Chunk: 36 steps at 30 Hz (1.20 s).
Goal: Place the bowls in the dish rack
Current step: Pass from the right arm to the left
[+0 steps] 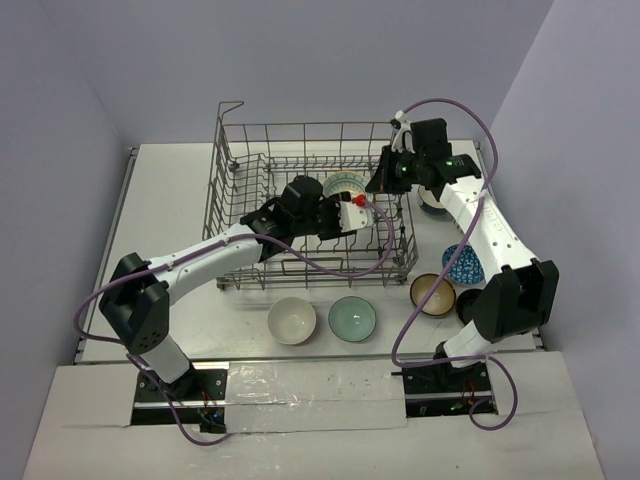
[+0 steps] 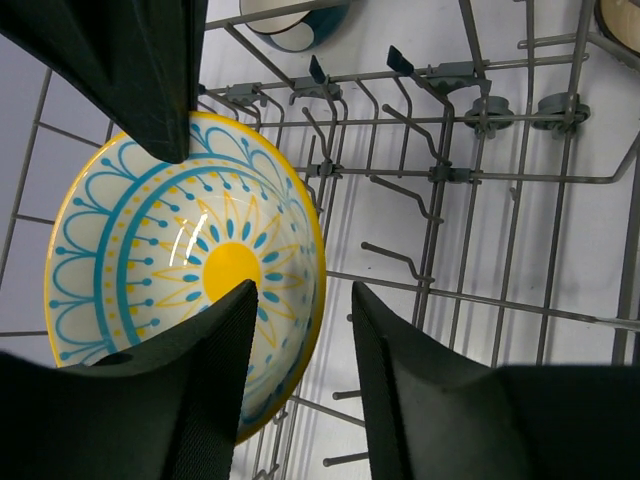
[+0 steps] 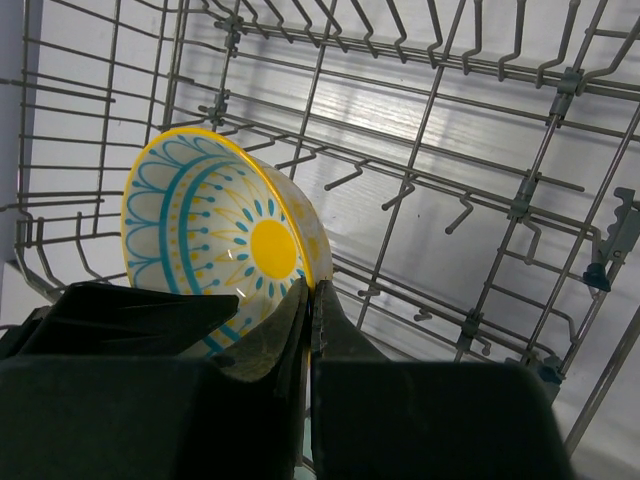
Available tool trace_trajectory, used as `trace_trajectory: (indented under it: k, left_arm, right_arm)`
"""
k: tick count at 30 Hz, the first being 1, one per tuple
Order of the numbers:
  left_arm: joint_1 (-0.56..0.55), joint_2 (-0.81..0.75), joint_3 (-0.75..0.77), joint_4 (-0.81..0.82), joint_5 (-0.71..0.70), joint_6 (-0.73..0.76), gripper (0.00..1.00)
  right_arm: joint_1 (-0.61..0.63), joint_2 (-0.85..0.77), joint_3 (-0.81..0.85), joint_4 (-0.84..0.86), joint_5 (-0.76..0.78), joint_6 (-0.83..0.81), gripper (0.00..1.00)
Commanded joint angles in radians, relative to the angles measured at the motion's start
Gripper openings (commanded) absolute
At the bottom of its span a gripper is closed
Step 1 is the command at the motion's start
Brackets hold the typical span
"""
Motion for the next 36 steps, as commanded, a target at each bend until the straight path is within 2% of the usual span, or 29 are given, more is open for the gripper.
trace_trajectory:
  k: [1,12,13,20,21,27,36]
  left_arm:
    - [-0.006,0.006,0.044,0.028,-0.018,0.011,0.46]
    - [-0.023,0.009,0.029,0.082,-0.090,0.008,0.27]
    - [-0.027,0.010,0.029,0.082,-0.108,0.009,0.22]
    - [-0.064,0.038,0.017,0.172,-0.263,0.031,0.05]
    - [-0.072,0.052,0.021,0.176,-0.285,0.034,0.00]
    - [-0.092,0.102,0.032,0.271,-0.507,0.029,0.00]
    - [-0.096,0.135,0.041,0.338,-0.656,0.017,0.00]
  right_arm:
    - [0.010,-0.044,0.041,0.029,-0.047,-0.004,0.00]
    - [0.019,-0.037,0.041,0.006,-0.055,-0.022,0.00]
    - [0.019,-0.035,0.042,0.003,-0.058,-0.022,0.00]
    - [0.028,-0.022,0.042,-0.023,-0.073,-0.031,0.00]
    - [0.031,-0.020,0.041,-0.025,-0.076,-0.036,0.00]
    - [0.044,-0.011,0.035,-0.040,-0.068,-0.048,0.00]
    - [0.048,0.005,0.021,-0.046,-0.073,-0.056,0.02]
